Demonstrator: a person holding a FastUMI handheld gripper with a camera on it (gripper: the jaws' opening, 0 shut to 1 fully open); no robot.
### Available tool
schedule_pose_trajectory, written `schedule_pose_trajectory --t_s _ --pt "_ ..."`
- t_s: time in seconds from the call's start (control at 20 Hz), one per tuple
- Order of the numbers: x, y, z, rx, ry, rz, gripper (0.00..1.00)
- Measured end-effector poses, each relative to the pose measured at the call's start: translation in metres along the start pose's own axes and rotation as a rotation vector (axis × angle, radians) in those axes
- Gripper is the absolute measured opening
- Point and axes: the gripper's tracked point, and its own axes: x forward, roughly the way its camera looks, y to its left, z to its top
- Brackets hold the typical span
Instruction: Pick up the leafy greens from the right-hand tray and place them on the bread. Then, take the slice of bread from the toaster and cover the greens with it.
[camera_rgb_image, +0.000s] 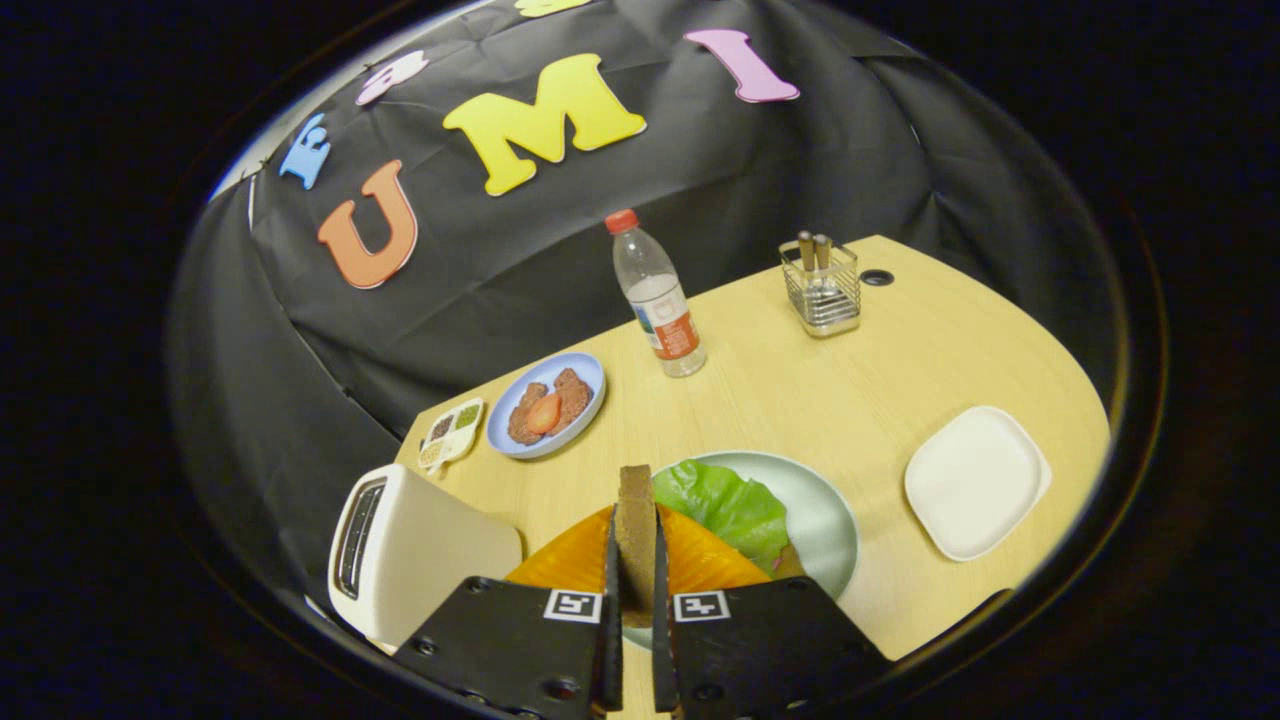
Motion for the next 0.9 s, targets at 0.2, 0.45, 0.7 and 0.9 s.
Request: schedule_pose_trajectory --t_s 0.2,0.45,0.7,0.9 --pt "0.006 -0.026 -0.001 0.016 0.0 0.006 0.11" --pt "0.016 -0.046 -0.004 0.048 0.024 0.023 0.13" --pt "0.019 -0.055 -0.009 0.073 0.034 0.062 0.18" --pt "0.023 -0.068 -0.011 0.059 0.03 0.039 0.3"
